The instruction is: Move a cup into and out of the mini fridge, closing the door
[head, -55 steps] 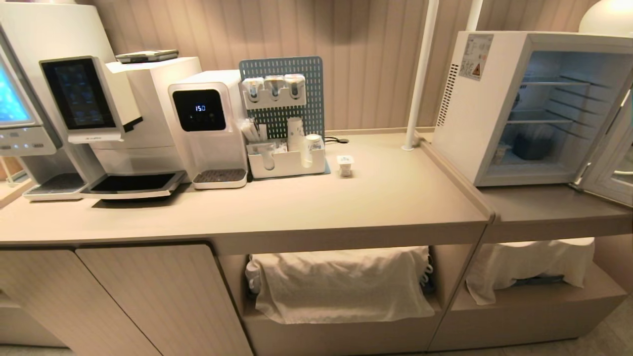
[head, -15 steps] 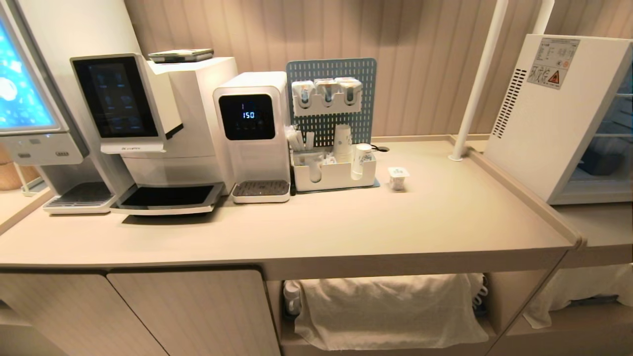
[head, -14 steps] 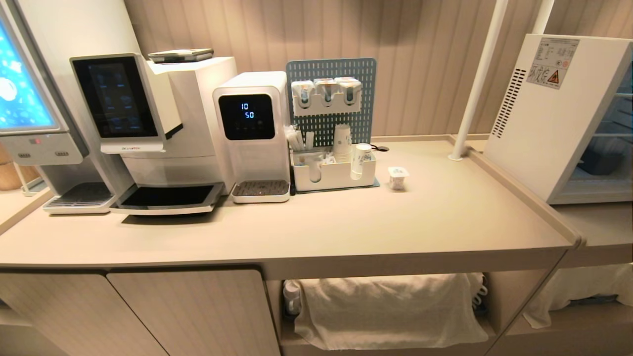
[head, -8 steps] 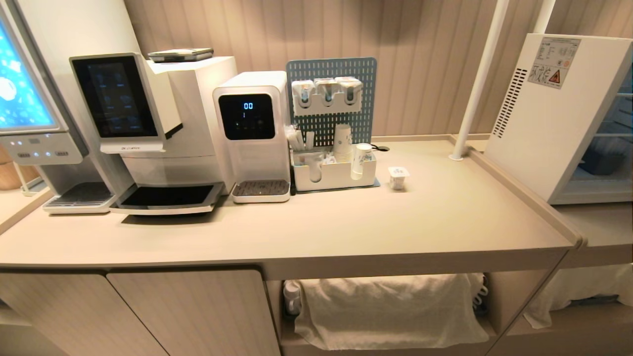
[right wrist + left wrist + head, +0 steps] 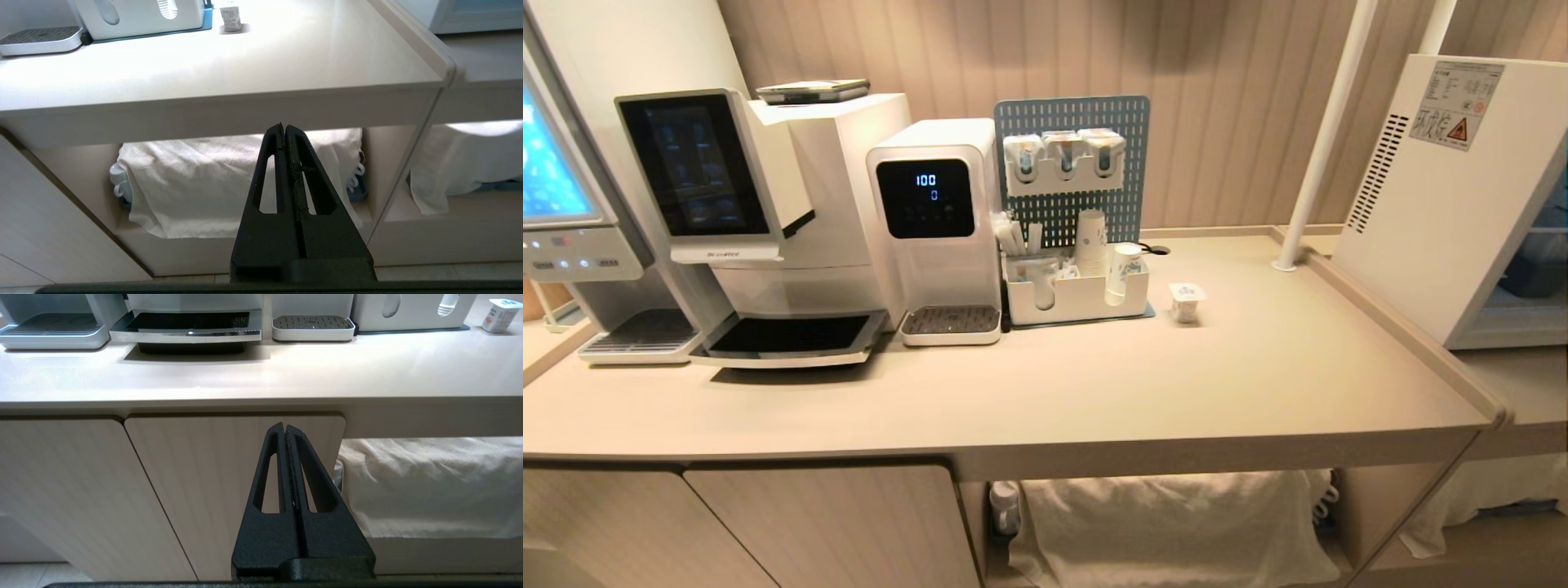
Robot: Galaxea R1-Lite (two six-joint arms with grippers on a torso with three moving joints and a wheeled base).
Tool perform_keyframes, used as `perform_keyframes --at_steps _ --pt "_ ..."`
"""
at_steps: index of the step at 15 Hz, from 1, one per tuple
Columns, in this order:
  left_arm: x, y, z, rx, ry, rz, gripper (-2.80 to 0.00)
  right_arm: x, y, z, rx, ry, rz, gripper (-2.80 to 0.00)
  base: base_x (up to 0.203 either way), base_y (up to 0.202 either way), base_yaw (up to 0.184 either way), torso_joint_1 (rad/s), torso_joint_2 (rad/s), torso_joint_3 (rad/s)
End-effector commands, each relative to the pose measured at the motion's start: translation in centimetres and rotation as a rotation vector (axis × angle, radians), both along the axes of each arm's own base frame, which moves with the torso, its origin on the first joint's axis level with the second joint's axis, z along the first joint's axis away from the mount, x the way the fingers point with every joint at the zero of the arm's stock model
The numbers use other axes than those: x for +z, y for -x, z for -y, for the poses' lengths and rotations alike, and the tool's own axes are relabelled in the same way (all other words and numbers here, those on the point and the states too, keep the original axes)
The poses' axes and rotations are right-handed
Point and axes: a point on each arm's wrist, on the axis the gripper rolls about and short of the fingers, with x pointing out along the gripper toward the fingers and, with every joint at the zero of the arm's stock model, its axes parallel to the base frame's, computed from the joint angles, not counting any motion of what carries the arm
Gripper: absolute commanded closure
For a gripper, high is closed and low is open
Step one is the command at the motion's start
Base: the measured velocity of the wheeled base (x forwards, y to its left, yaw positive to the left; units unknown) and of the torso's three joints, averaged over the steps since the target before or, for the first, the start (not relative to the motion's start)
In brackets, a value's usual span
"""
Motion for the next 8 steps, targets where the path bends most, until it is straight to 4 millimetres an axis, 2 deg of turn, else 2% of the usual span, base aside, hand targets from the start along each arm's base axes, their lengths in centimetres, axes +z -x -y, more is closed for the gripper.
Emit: perform_keyframes --at_steps 1,6,8 --pt "0.0 0.0 0.0 0.001 0.001 -0.003 0.0 0.0 0.0 0.0 0.001 0.0 0.001 0.0 0.209 0.0 0.003 0.0 0.01 -0.002" --pt "0.0 0.0 0.0 0.001 0.001 -0.003 0.0 0.2 0.1 0.0 -0.003 0.0 -0.005 0.0 0.186 0.0 0.0 0.003 0.0 0.002" --pt "0.0 0.0 0.0 0.001 0.002 -0.003 0.0 3.0 0.7 0.0 -0.008 -0.007 0.026 0.0 0.051 0.0 0.001 0.001 0.0 0.001"
